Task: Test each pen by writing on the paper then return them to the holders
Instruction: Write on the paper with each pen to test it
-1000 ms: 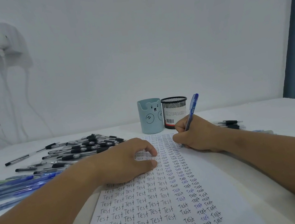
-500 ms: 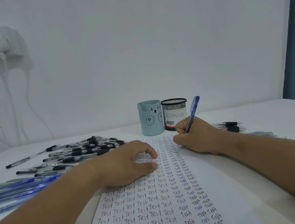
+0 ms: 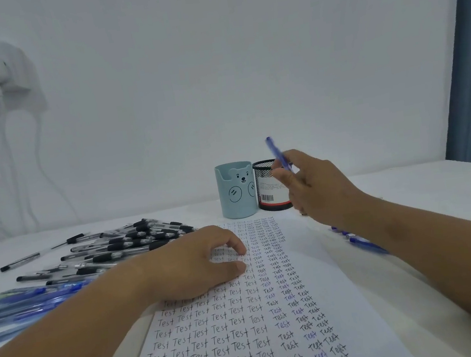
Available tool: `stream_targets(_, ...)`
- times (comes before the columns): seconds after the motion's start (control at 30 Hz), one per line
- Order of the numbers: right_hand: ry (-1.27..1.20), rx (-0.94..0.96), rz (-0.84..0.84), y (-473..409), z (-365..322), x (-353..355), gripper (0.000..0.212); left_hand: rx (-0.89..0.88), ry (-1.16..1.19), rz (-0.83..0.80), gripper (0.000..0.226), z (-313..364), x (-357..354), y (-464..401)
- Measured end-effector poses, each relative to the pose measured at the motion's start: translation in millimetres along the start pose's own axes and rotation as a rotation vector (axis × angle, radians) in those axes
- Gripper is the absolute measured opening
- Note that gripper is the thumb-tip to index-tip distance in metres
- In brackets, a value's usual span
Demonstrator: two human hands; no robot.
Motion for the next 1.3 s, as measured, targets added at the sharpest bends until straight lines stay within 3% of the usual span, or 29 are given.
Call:
stream_targets(0.13, 0.172, 0.037, -0.083, 1, 0, -4, 0.031, 0.001, -0.007, -0.004, 0.026, 1, 0, 1)
stream_targets(0.33, 0.097, 0.050, -0.193, 6, 0, -10, 0.032, -0.004, -0.011, -0.005, 0.026, 2, -1, 2)
stream_targets(0.47, 0.149, 0.036, -0.286, 1, 4, 3, 0.010, -0.016, 0.008, 0.020, 0.023, 0, -2, 1)
stream_targets(0.53, 0.140, -0.016, -0.324, -3, 9, 20, 0.012, -0.037, 0.014, 0.041, 0.019, -1, -3, 0)
stream_targets(0.63, 0.389, -0.012, -0.361, -7, 23, 50, 0.015, -0.071, 0.019, 0.061, 0.016, -3, -5, -3)
stream_targets(0.8, 0.589, -0.146, -0.690, 0, 45, 75, 0.033, -0.079, -0.016, 0.065, 0.015, 0, -7, -3)
stream_targets(1.1, 0.736, -0.125, -0.791, 0, 44, 75, 0.024, -0.029, -0.013, 0.057, 0.018, 1, -6, 0)
stream_targets(1.23, 0.793, -0.067, -1.030, 3, 28, 83, 0.066, -0.017, -0.006, 0.057, 0.019, 1, -6, 0)
stream_targets(1.3, 0.798, -0.070, -1.072, 4, 27, 82, 0.072, -0.017, -0.003, 0.055, 0.020, 2, -6, 0)
Point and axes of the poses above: each hand's wrist, its own y-axis away from the middle knuckle, its own x-axis out of the back of the hand, z = x × y, the point moved 1 cm from there along -y, towards the middle knuckle, and after that the axes turned 14 degrees about y, right-handed, at the moved point
